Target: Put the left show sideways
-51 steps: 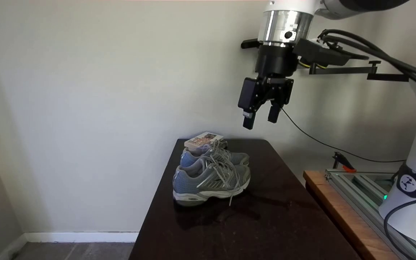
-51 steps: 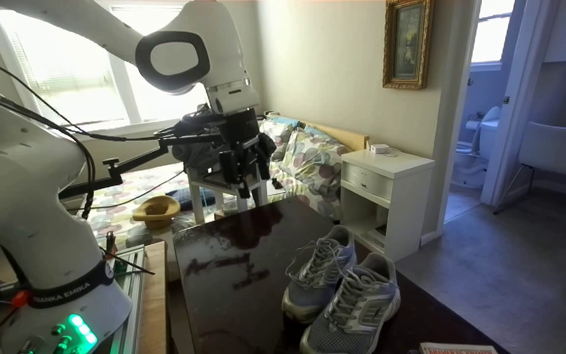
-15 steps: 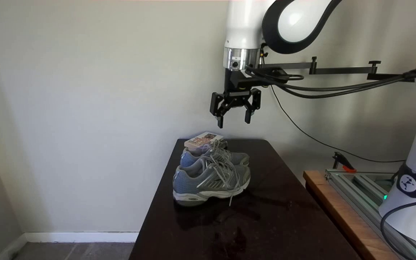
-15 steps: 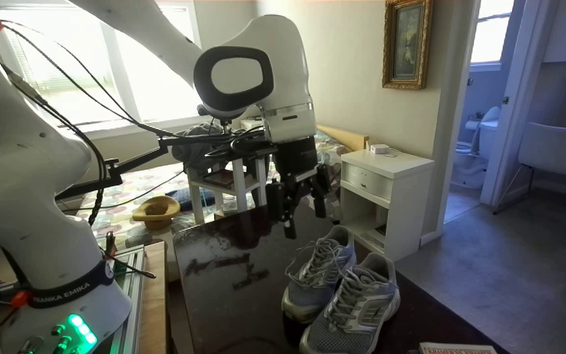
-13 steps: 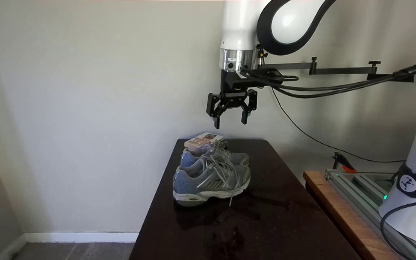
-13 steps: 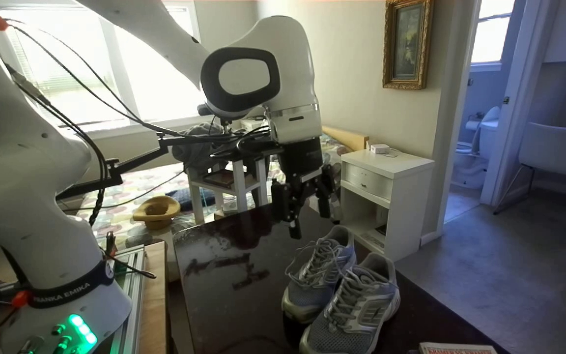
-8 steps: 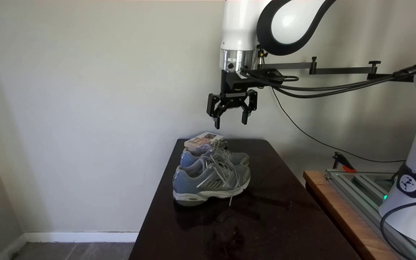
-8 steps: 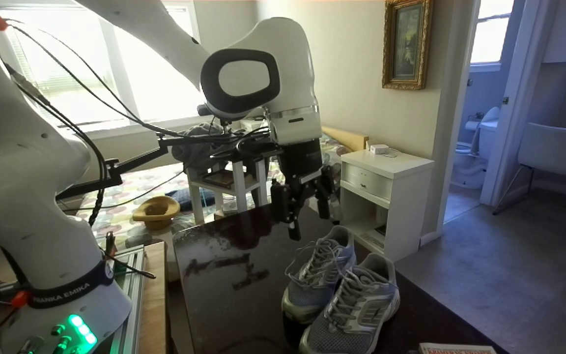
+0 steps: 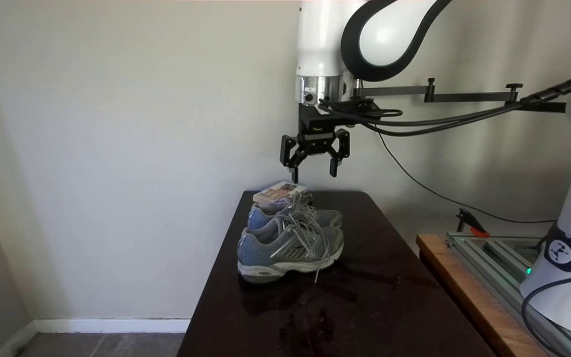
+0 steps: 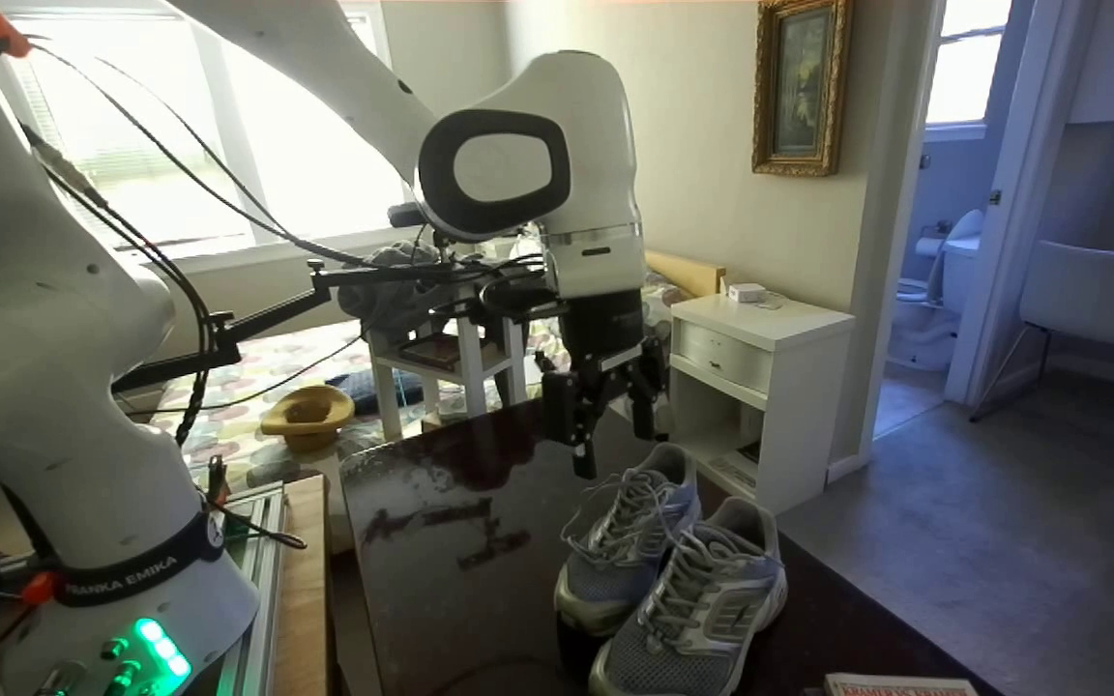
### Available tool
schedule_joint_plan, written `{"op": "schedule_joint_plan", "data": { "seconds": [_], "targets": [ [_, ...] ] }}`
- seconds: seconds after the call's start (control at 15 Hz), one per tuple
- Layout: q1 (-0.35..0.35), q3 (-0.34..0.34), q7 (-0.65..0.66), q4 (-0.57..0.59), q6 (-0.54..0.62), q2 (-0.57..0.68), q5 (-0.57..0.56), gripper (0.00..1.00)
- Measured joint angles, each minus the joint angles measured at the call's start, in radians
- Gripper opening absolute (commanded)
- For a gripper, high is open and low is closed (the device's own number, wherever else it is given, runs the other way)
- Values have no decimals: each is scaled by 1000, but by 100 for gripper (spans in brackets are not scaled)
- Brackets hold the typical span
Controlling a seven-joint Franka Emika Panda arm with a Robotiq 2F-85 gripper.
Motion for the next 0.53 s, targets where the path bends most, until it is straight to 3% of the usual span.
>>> {"op": "schedule_joint_plan", "data": {
  "seconds": [0.4,0.53],
  "targets": [
    [65,1,-218,23,42,38,-41,100],
    [69,-1,-223,25,42,43,-41,100]
  ]
}}
